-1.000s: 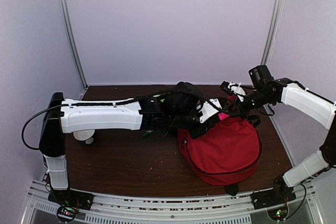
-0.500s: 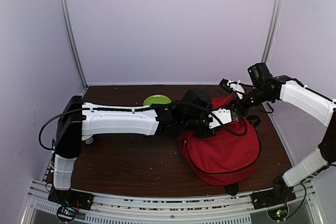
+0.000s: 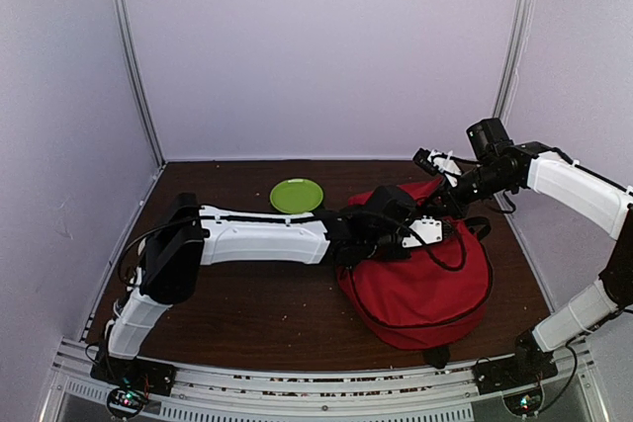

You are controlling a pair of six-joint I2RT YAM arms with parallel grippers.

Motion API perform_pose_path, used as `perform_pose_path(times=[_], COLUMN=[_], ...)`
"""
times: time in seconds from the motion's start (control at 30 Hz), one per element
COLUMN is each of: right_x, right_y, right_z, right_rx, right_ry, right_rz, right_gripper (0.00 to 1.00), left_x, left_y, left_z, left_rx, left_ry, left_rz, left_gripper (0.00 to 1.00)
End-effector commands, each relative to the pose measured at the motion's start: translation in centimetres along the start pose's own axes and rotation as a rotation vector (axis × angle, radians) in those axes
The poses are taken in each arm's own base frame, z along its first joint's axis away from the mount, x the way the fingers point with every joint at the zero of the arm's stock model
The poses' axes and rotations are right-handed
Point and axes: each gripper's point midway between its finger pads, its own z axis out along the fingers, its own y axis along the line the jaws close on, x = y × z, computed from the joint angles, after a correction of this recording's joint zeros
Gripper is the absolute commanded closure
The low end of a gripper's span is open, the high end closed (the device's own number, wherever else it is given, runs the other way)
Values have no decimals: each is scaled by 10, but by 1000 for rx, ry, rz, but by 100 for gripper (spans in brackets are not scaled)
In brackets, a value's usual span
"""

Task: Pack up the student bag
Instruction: Place the pen in the lower front pocket of the bag.

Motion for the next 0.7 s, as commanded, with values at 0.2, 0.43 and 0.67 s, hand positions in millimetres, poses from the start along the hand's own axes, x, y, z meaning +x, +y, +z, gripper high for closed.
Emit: perform_pose_path(times=[0.2,0.43,0.67], right_x=[-21,-22,-22], right_y=[3,5,5], right_z=[-13,-13,-14], right_rx=[-5,-9,-7], right_ry=[-74,-78,-79], right_rz=[-27,-28,-28], right_gripper=[100,100,100], left_x=[33,60,51], left_y=[62,75,69], left_z=[15,25,21], left_rx=[-239,-316,-286], left_ry=[143,235,198], left_rz=[-109,-133,-165], left_gripper=[100,86,56])
